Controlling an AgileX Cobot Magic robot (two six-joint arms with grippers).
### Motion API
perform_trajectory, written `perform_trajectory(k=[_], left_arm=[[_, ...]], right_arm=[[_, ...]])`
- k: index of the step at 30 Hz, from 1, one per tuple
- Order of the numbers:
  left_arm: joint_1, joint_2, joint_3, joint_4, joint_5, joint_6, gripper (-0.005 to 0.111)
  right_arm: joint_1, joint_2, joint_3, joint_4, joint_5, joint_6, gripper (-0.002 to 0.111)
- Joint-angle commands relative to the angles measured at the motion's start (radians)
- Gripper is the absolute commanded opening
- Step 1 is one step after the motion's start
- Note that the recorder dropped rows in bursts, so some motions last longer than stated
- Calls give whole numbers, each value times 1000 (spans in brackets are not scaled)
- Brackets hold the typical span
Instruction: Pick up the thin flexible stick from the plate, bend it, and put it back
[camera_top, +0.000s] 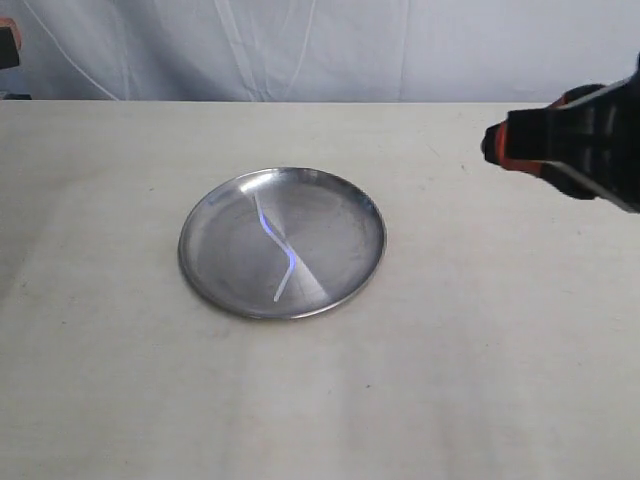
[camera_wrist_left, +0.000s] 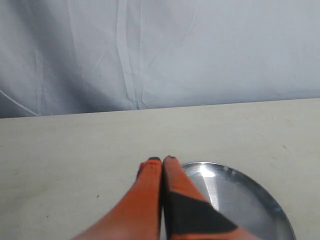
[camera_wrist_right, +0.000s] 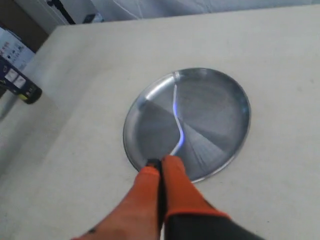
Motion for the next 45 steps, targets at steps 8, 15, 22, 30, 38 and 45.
perform_trajectory(k=[8,15,22,30,38,45], left_arm=[[3,-6,3,7,-8,2,0],[0,-8,4,19,3,2,0],[0,-8,4,19,3,2,0],[0,-8,4,19,3,2,0],[0,-8,4,19,3,2,0],[0,-8,4,19,3,2,0]], right_arm=[[-246,-314,145,-169,-193,-82,-1],[-540,-565,434,-188,-246,-84,-1],[-551,-686,625,-225,-245,-84,-1],[-553,-822,756,-243,-238,-84,-1],[-553,-851,779,-251,-234,-84,-1],[-553,-851,779,-257,-234,-86,-1]])
